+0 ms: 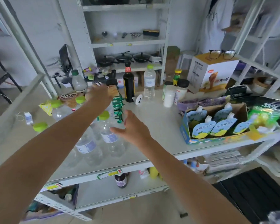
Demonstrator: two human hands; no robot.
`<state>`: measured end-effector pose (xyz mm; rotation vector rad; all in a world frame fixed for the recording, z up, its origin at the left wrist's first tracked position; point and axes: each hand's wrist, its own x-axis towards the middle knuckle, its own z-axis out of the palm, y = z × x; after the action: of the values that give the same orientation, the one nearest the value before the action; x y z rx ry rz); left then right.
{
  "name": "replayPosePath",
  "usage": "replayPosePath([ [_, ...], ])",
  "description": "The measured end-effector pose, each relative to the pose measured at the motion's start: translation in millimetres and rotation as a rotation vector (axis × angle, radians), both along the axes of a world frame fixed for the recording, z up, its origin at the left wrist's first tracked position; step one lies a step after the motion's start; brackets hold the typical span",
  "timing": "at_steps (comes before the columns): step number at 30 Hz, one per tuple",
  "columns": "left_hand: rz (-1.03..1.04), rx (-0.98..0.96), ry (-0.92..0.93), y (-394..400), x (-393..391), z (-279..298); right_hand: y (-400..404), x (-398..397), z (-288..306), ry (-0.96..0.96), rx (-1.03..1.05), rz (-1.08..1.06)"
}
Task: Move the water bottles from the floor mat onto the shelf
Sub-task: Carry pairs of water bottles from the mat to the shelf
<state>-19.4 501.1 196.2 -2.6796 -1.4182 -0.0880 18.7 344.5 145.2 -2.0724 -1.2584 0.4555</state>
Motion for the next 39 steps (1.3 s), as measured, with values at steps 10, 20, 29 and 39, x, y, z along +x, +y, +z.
replayPosePath([
  [10, -0.908, -0.084, -0.02, -265.1, 154.2, -56.9, -252.7, 116.7, -73.4, 0.074, -0.199, -0.604],
  [20, -1.217, -0.521, 0.451, -523.4, 231.8, -220.8, -520.1, 173.9, -187.5, -0.004, -0.732, -0.897],
  [29, -1.31, -0.486, 0.566, -582.8, 269.2, -272.6, -574.7, 176.6, -238.6, 0.247, -0.588, -0.981],
  [39, -1.123, -0.723, 0.248, -581.8, 240.7, -298.2, -565.8, 147.3, -234.9, 0.122, -0.551, -0.883],
])
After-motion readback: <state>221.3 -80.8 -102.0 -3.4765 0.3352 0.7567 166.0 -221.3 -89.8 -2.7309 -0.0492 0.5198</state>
